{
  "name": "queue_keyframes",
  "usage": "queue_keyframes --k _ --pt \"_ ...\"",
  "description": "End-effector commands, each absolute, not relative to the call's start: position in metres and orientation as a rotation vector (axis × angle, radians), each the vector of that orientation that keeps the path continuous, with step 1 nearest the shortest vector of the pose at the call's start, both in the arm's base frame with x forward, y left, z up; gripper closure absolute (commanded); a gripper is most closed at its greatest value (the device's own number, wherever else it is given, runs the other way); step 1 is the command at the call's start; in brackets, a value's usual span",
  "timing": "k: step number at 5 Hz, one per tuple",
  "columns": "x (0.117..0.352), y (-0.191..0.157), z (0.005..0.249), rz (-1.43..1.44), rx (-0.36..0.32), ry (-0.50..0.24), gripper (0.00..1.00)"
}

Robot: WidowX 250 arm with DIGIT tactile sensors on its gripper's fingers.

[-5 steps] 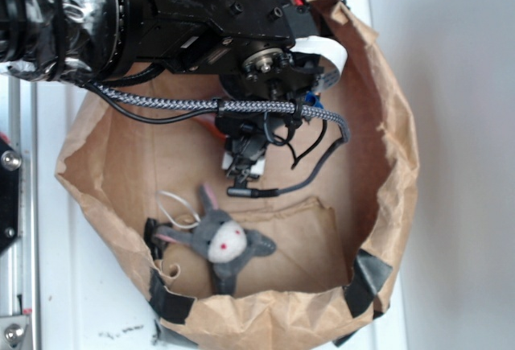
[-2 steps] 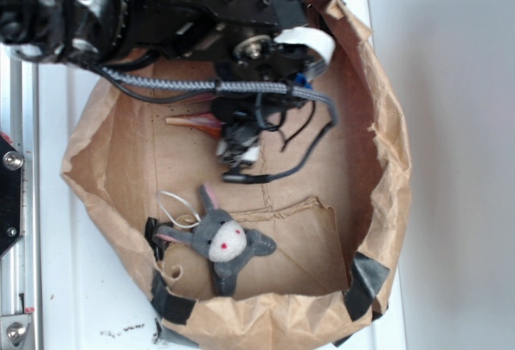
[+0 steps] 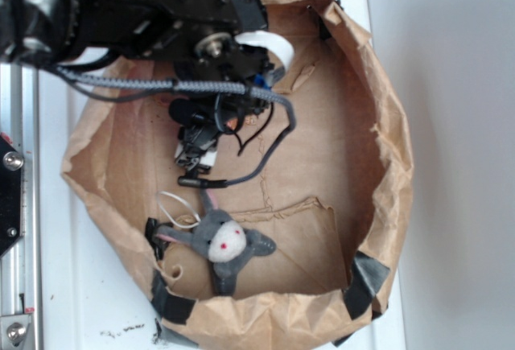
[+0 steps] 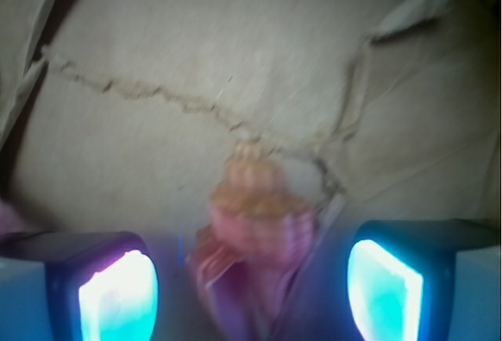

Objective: Grab the shell.

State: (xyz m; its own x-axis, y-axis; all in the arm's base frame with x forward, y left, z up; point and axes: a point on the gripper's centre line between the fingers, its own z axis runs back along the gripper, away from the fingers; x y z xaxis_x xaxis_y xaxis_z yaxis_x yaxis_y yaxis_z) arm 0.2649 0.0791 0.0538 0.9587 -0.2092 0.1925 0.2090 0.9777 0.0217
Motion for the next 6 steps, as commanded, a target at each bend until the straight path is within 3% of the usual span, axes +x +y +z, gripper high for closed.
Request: queue_keyframes --k 1,5,6 --pt "0.273 0.065 0.073 -0.201 -0.009 -0.247 0.00" --pt "0.299 0.059 0.035 -0.182 0.082 -0.222 0.00" --pt "0.297 0.058 0.039 -0.185 0.085 -0.254 1.00"
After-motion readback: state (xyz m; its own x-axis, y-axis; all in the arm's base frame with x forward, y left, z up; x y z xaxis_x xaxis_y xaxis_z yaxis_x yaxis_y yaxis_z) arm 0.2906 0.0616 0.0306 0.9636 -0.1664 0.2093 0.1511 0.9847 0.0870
